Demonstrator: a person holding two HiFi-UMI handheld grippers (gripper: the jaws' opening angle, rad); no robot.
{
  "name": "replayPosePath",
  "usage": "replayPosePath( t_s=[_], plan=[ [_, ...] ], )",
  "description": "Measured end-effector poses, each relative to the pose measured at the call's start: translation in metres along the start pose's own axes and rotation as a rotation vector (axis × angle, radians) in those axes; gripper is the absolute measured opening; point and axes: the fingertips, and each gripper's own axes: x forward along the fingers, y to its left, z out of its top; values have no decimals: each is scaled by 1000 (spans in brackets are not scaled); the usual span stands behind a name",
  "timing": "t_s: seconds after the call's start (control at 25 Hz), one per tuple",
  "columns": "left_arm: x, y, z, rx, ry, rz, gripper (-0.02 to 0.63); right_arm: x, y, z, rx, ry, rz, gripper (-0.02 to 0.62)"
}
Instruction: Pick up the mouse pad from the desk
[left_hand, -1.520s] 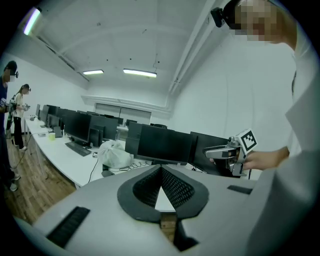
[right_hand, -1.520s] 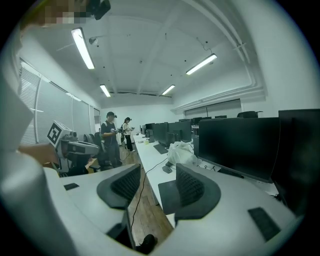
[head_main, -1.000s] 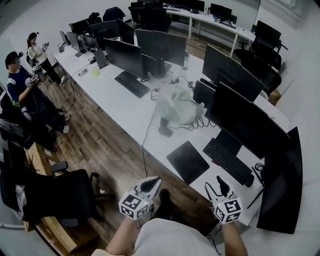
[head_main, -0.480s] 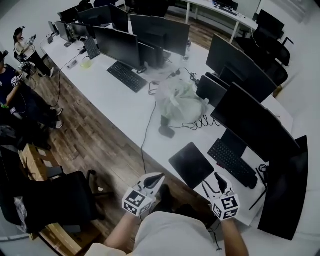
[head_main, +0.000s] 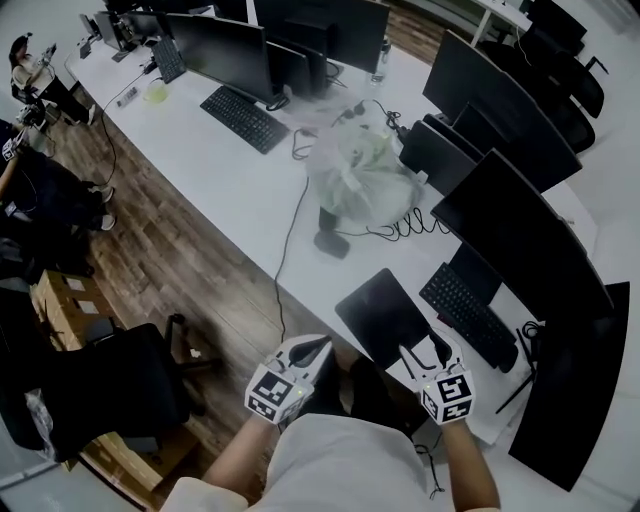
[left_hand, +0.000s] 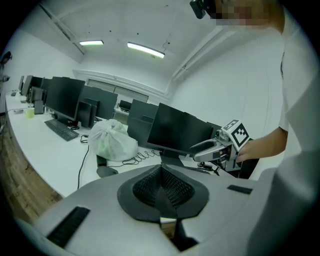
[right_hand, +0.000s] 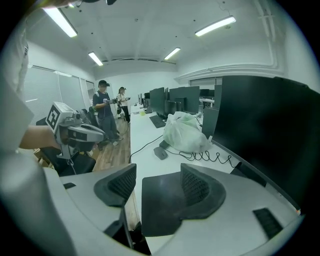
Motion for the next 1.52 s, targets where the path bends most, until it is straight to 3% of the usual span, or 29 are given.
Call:
replayPosePath(
  t_s=[0.28, 0.68, 1.08, 1.52],
  plan=[
    [36, 20, -18, -59, 22, 30, 15, 52, -19, -23, -7, 83, 69, 308],
    [83, 53, -60, -84, 90, 100, 15, 131, -47, -84, -55, 245, 153, 331],
    [113, 58, -93, -145, 141, 106, 15, 192, -67, -137, -132, 426, 180, 378],
    [117, 80, -106, -180, 150, 149, 15, 218, -71, -176, -193, 611, 186, 423]
  ],
)
